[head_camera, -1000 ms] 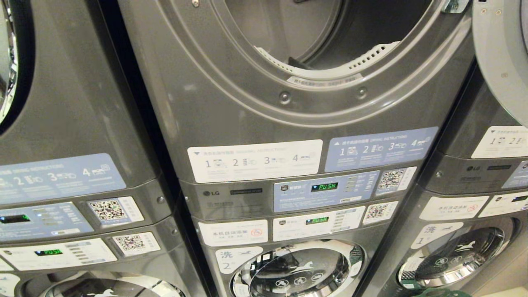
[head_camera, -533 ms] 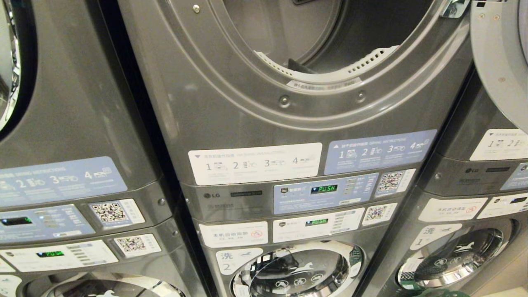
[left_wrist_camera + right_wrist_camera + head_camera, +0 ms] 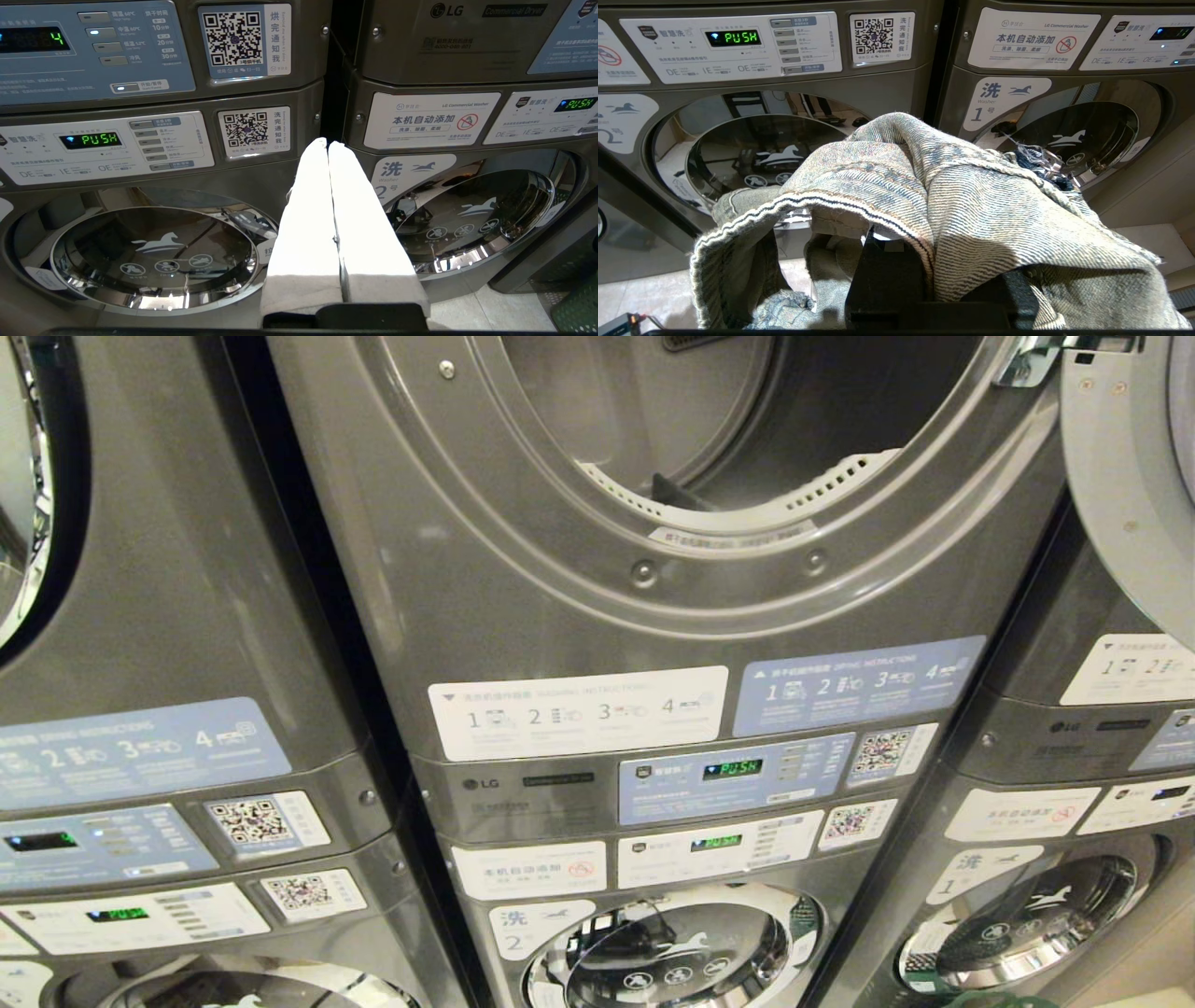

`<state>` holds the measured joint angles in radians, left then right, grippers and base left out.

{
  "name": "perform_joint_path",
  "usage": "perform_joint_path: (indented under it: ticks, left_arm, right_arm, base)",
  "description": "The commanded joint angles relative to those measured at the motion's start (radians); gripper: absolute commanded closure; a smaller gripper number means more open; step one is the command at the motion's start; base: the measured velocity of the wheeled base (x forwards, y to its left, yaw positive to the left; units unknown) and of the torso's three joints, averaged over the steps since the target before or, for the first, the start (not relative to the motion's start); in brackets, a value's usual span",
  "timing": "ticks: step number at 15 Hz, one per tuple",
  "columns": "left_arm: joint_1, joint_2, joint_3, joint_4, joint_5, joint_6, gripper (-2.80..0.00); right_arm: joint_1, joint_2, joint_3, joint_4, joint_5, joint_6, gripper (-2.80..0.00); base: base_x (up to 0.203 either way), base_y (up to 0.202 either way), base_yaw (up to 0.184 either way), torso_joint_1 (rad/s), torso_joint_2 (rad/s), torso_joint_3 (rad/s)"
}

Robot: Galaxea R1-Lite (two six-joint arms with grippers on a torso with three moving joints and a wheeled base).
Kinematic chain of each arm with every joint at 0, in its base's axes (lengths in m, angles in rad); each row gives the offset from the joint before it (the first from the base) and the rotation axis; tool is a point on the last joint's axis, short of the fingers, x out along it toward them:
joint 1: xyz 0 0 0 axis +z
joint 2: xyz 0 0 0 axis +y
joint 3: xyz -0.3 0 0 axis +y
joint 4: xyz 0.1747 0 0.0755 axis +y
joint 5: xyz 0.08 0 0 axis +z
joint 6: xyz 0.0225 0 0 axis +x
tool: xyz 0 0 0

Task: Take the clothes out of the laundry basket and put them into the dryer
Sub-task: Put the clothes in the dryer

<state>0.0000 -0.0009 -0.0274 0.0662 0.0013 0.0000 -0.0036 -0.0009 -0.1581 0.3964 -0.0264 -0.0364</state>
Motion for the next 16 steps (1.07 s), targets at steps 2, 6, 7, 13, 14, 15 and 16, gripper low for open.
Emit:
perform_joint_path:
  ticks: [2, 6, 7, 13, 14, 15, 16]
  left_arm:
    - [0.000, -0.001, 0.000, 0.000, 0.000, 0.000, 0.00]
    - [0.000, -0.001, 0.000, 0.000, 0.000, 0.000, 0.00]
    - [0.000, -0.001, 0.000, 0.000, 0.000, 0.000, 0.00]
    - [0.000, -0.001, 0.000, 0.000, 0.000, 0.000, 0.00]
    - [0.000, -0.001, 0.000, 0.000, 0.000, 0.000, 0.00]
    - [0.000, -0.001, 0.000, 0.000, 0.000, 0.000, 0.00]
    - [0.000, -0.001, 0.000, 0.000, 0.000, 0.000, 0.00]
  right_arm:
    - [0.001, -0.001, 0.000, 0.002, 0.000, 0.000, 0.00]
    - [0.000, -0.001, 0.000, 0.002, 0.000, 0.000, 0.00]
    - [0.000, -0.001, 0.000, 0.002, 0.000, 0.000, 0.00]
    - [0.000, -0.001, 0.001, 0.002, -0.001, 0.001, 0.00]
    - [0.001, -0.001, 0.001, 0.002, -0.001, 0.001, 0.00]
    - [0.000, -0.001, 0.001, 0.002, -0.001, 0.001, 0.00]
    - [-0.001, -0.001, 0.002, 0.002, -0.001, 0.001, 0.00]
  base:
    - [0.000, 0.000, 0.000, 0.063, -0.11, -0.059]
    - [0.000, 0.000, 0.000, 0.060, -0.12, -0.062]
    - [0.000, 0.000, 0.000, 0.071, -0.14, -0.069]
    - [0.000, 0.000, 0.000, 0.030, -0.05, -0.025]
    - [0.000, 0.000, 0.000, 0.000, 0.00, 0.000]
    - [0.000, 0.000, 0.000, 0.000, 0.00, 0.000]
    - [0.000, 0.000, 0.000, 0.000, 0.00, 0.000]
